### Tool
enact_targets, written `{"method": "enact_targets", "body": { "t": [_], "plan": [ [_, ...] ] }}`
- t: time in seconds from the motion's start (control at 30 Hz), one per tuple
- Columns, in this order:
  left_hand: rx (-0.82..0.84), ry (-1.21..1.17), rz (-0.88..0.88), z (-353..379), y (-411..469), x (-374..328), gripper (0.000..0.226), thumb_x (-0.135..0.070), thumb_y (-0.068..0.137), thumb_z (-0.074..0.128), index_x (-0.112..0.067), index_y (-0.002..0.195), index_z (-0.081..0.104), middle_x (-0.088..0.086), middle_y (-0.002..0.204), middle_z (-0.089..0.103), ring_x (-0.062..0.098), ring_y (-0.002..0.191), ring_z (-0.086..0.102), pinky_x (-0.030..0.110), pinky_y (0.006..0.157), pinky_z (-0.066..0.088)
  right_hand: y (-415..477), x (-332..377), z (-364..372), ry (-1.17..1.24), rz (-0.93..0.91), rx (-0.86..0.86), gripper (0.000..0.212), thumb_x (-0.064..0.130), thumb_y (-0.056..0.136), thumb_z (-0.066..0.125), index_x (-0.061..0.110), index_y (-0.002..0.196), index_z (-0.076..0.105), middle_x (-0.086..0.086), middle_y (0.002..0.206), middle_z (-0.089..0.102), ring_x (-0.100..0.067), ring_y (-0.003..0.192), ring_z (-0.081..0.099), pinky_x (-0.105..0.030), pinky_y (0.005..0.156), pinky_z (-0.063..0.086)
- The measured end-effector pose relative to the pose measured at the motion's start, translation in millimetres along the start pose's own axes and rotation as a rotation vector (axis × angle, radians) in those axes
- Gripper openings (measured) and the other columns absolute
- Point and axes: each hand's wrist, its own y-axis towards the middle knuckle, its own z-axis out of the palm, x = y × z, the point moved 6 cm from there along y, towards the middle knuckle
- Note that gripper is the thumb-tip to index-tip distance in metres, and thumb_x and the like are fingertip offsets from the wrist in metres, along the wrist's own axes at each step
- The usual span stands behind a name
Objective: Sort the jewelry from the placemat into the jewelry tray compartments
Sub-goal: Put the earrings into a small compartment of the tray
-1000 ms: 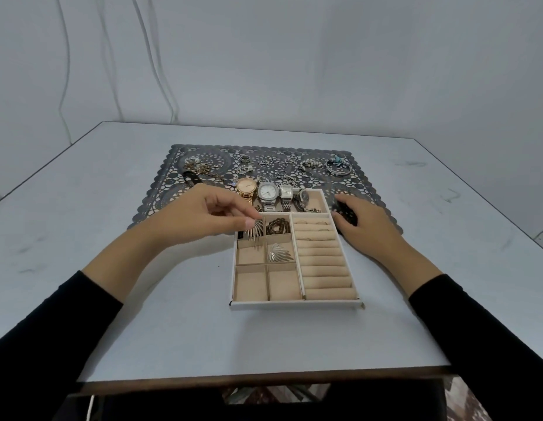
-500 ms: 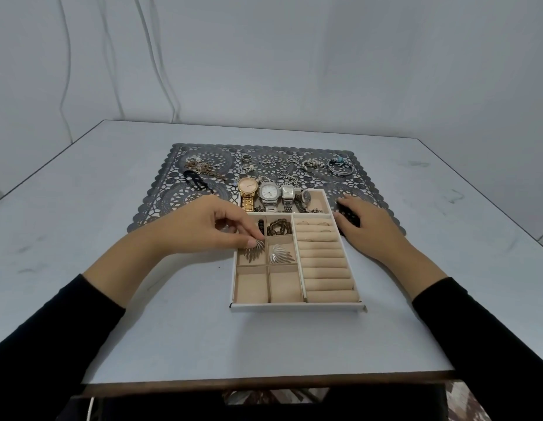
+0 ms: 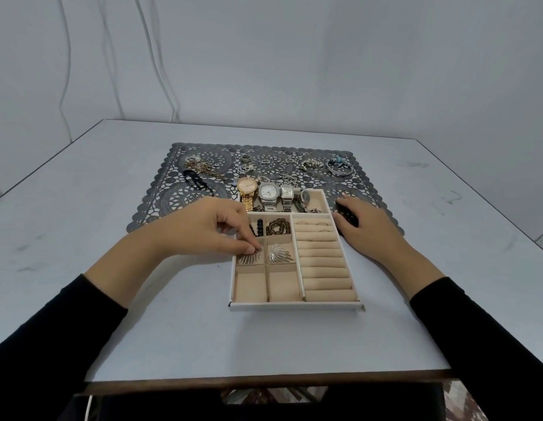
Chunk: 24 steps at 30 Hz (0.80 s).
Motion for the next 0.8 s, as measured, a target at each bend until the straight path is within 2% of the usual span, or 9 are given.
{"method": "enact_targets", "body": {
  "t": [0.17,0.3,0.37,0.43,0.5,0.57,0.63,0.8],
  "plan": [
    [-0.027,0.017,0.0,0,1,0,0.016,-0.021,0.075,0.084,-0.033,0.085,0.081,-0.005,0.078,0.062,0.011,0.067,0.05,0.019,0.061,0.039,-1,4,-2,0.011,-0.016,-0.006,0.043,0.034,0.098,0.049,0.014,0.136,0.05,-0.002,0.135,0.055,-0.018,0.123,0.049,-0.021,0.092,0.032],
    [-0.083,-0.003,0.014,-5,3,5,0.009,-0.036,0.078,0.081,-0.03,0.085,0.08,-0.006,0.081,0.064,0.008,0.069,0.056,0.021,0.062,0.043,1,1,-6,0.068,0.027,-0.046,0.038,0.033,0.097,0.053,0.017,0.131,0.056,0.001,0.128,0.06,-0.015,0.115,0.052,-0.019,0.085,0.032],
    [-0.175,-0.019,0.029,-12,5,7,0.017,-0.043,0.08,0.075,-0.028,0.086,0.079,-0.007,0.081,0.065,0.008,0.069,0.057,0.027,0.063,0.046,5,-1,-9,0.091,0.035,-0.08,0.034,0.031,0.096,0.054,0.017,0.127,0.059,0.0,0.124,0.062,-0.015,0.112,0.053,-0.019,0.086,0.032],
    [-0.318,-0.02,0.015,-23,9,13,0.008,-0.033,0.086,0.072,-0.027,0.088,0.077,-0.007,0.08,0.065,0.006,0.071,0.058,0.023,0.063,0.045,10,-4,-11,0.125,0.049,-0.112,0.033,0.029,0.095,0.056,0.015,0.124,0.061,-0.002,0.122,0.063,-0.016,0.11,0.054,-0.021,0.088,0.035],
    [-0.464,0.026,-0.017,-35,13,24,0.01,-0.023,0.091,0.066,-0.028,0.095,0.075,-0.011,0.087,0.065,0.001,0.078,0.058,0.017,0.069,0.044,16,-8,-12,0.147,0.069,-0.133,0.035,0.028,0.094,0.057,0.014,0.125,0.061,-0.003,0.122,0.063,-0.018,0.112,0.055,-0.025,0.093,0.038],
    [-0.545,0.121,-0.075,-46,19,43,0.014,-0.025,0.094,0.061,-0.029,0.102,0.072,-0.01,0.099,0.064,0.0,0.09,0.057,0.02,0.079,0.043,24,-10,-12,0.146,0.067,-0.151,0.035,0.028,0.094,0.058,0.014,0.126,0.06,-0.003,0.124,0.063,-0.019,0.114,0.055,-0.029,0.098,0.039],
    [-0.558,0.225,-0.141,-54,25,63,0.017,-0.026,0.096,0.057,-0.03,0.108,0.07,-0.008,0.112,0.062,0.004,0.102,0.054,0.024,0.087,0.037,33,-11,-12,0.148,0.055,-0.166,0.035,0.026,0.093,0.058,0.013,0.126,0.061,-0.004,0.124,0.063,-0.02,0.116,0.055,-0.028,0.099,0.038],
    [-0.481,0.39,-0.222,-64,41,94,0.026,-0.025,0.099,0.053,-0.021,0.122,0.066,-0.002,0.132,0.056,0.013,0.122,0.049,0.023,0.099,0.031,60,-13,-8,0.168,0.016,-0.194,0.03,0.021,0.092,0.06,0.012,0.121,0.064,-0.003,0.119,0.065,-0.018,0.112,0.057,-0.023,0.094,0.038]
  ]
}}
